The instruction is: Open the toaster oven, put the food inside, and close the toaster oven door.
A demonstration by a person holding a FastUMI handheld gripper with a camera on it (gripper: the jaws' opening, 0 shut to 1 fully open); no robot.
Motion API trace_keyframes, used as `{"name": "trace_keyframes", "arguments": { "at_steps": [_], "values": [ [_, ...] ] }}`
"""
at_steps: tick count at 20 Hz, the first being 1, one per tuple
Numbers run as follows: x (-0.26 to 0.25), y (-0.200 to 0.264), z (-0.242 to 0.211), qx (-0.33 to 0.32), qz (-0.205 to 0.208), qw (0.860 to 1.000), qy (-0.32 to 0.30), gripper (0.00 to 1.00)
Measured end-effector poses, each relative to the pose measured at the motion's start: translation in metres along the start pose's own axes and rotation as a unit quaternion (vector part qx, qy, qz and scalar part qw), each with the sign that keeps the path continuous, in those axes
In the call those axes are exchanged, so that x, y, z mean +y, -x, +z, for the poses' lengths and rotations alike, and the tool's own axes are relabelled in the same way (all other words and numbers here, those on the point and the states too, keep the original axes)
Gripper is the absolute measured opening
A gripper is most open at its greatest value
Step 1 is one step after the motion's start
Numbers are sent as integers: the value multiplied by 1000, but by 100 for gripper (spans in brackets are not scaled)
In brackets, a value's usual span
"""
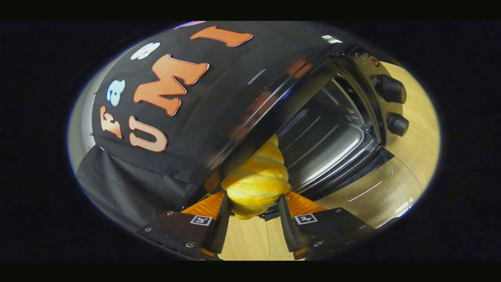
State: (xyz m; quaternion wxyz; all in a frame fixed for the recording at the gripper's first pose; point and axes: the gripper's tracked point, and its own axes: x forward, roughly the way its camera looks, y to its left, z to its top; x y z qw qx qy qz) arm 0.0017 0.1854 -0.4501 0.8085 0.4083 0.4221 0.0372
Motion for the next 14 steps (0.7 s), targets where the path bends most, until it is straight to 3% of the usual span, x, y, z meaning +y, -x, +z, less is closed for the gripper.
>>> {"name": "trace_keyframes", "arguments": {
  "at_steps": [5, 14],
  "values": [
    [-3, -12, -4, -6, -18, 1000, 4, 62],
    [-1, 0, -1, -44, -51, 996, 61, 84]
  ]
}}
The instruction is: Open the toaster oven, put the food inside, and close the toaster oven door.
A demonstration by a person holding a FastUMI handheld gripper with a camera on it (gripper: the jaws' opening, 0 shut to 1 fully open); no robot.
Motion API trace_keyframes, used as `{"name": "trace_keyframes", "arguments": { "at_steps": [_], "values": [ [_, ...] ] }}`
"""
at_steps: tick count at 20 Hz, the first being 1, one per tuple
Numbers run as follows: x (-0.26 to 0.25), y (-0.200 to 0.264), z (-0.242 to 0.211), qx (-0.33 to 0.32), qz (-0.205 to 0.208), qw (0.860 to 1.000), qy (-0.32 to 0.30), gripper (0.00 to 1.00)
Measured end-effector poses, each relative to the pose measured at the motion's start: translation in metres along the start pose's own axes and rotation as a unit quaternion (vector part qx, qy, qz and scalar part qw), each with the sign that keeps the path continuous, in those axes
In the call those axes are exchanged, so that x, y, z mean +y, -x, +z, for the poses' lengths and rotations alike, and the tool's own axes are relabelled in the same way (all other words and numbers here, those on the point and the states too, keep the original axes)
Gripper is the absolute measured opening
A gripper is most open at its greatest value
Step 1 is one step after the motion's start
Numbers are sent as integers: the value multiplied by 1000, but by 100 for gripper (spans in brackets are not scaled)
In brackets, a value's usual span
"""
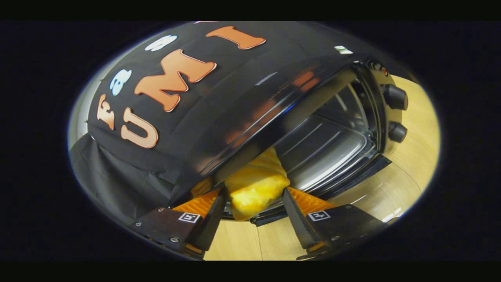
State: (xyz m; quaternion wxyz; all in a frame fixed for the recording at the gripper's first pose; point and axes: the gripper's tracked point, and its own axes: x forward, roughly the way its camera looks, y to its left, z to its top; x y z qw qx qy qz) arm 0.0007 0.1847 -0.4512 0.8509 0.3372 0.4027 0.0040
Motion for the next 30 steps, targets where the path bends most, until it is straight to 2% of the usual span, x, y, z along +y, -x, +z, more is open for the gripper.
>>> {"name": "trace_keyframes", "arguments": {
  "at_steps": [3, 5, 11, 16, 21, 27, 30],
  "values": [
    [-9, 8, -1, 7, -15, 1000, 9, 93],
    [-19, 26, -9, 14, -22, 1000, 16, 96],
    [-49, 100, -34, 27, -28, 998, 58, 96],
    [-76, 145, -67, 59, -51, 990, 113, 96],
    [-129, 162, -115, 145, -112, 967, 175, 96],
    [-151, 144, -126, 208, -141, 936, 245, 97],
    [-153, 134, -127, 228, -151, 926, 260, 97]
  ]
}}
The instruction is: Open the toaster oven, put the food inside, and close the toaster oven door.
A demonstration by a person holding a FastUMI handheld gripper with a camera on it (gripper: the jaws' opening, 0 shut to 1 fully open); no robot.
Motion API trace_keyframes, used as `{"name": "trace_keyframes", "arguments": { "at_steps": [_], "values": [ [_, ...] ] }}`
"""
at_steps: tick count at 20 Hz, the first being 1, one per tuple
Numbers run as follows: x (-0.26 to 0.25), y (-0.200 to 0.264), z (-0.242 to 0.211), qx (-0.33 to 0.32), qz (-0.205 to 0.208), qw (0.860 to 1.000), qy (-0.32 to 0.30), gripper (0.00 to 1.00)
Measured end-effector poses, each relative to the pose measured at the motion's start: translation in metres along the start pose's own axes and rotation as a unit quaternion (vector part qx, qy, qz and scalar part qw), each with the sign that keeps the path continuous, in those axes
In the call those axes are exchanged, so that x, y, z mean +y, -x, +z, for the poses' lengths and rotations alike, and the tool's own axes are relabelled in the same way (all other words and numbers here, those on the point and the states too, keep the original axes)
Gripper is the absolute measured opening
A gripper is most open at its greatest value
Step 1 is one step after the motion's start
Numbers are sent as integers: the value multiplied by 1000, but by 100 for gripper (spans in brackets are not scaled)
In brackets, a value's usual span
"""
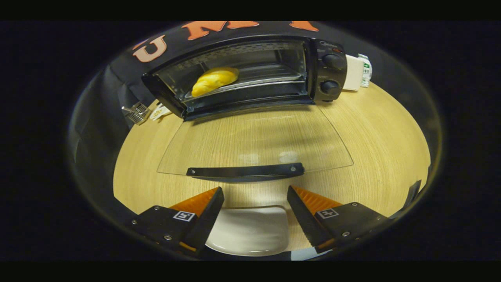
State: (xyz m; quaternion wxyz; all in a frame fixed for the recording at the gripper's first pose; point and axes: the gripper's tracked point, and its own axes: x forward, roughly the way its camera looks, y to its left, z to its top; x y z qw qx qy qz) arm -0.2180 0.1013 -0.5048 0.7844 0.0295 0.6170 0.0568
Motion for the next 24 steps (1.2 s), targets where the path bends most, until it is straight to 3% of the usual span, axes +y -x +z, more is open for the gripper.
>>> {"name": "trace_keyframes", "arguments": {
  "at_steps": [4, 14, 19, 24],
  "values": [
    [0, -7, 4, 4, -14, 999, 35, 93],
    [25, 29, 28, -40, 8, 999, 15, 95],
    [36, 57, 75, -109, 28, 993, 18, 94],
    [36, 56, 122, -138, 6, 990, 28, 92]
  ]
}}
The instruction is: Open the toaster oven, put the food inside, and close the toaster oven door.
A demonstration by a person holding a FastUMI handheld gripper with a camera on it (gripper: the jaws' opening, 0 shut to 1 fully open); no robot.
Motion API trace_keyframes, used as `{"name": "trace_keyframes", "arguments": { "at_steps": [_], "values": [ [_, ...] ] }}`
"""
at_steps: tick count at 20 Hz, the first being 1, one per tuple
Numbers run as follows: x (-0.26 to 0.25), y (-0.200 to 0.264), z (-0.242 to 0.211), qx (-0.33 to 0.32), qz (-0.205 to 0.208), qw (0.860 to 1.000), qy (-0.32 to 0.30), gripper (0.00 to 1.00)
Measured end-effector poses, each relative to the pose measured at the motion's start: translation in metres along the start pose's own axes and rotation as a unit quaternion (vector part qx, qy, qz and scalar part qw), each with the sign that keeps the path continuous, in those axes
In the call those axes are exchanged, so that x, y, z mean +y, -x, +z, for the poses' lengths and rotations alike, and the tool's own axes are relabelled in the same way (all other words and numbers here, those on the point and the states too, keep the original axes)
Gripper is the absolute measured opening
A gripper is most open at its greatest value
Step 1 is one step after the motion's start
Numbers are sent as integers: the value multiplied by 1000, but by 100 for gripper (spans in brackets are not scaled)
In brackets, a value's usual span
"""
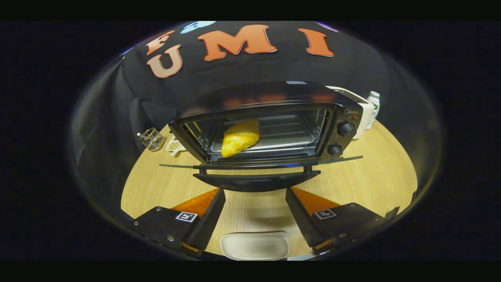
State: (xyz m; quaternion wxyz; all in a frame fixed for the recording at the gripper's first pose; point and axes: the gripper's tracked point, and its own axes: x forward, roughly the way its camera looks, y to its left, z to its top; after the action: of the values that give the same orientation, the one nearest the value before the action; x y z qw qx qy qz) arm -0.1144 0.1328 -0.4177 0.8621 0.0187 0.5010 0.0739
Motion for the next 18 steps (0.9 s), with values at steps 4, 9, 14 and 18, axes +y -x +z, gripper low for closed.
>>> {"name": "trace_keyframes", "arguments": {
  "at_steps": [4, 9, 14, 18],
  "values": [
    [3, -13, 31, -16, -7, 1000, 2, 92],
    [9, -22, 72, -47, -13, 999, 1, 92],
    [10, -25, 82, -46, -9, 999, -2, 93],
    [17, 6, 92, -79, 12, 997, -8, 92]
  ]
}}
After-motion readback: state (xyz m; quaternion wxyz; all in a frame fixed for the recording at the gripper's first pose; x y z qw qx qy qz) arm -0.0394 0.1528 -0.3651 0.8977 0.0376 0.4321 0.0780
